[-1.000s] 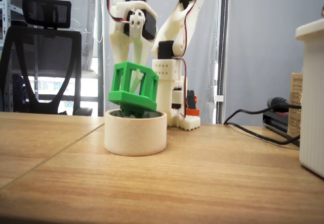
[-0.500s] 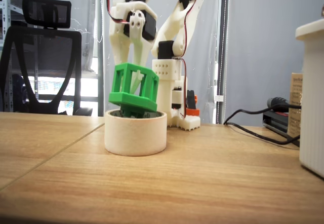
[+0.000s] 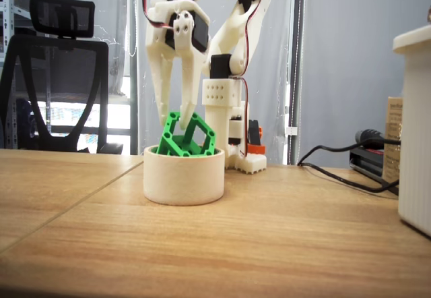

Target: Grasp a component and put it in the bin.

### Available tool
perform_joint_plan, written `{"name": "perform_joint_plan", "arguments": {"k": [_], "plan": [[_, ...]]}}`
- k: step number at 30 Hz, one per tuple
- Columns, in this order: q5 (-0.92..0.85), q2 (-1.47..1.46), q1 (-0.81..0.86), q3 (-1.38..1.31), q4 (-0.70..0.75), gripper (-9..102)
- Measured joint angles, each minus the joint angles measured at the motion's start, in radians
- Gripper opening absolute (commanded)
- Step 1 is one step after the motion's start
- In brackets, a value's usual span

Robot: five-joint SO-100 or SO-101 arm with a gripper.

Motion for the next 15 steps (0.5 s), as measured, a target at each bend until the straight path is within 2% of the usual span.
{"name": "perform_joint_plan", "arguments": {"k": [15], "plan": [[0.0, 0.0, 0.0, -0.21, 0.0, 13]]}}
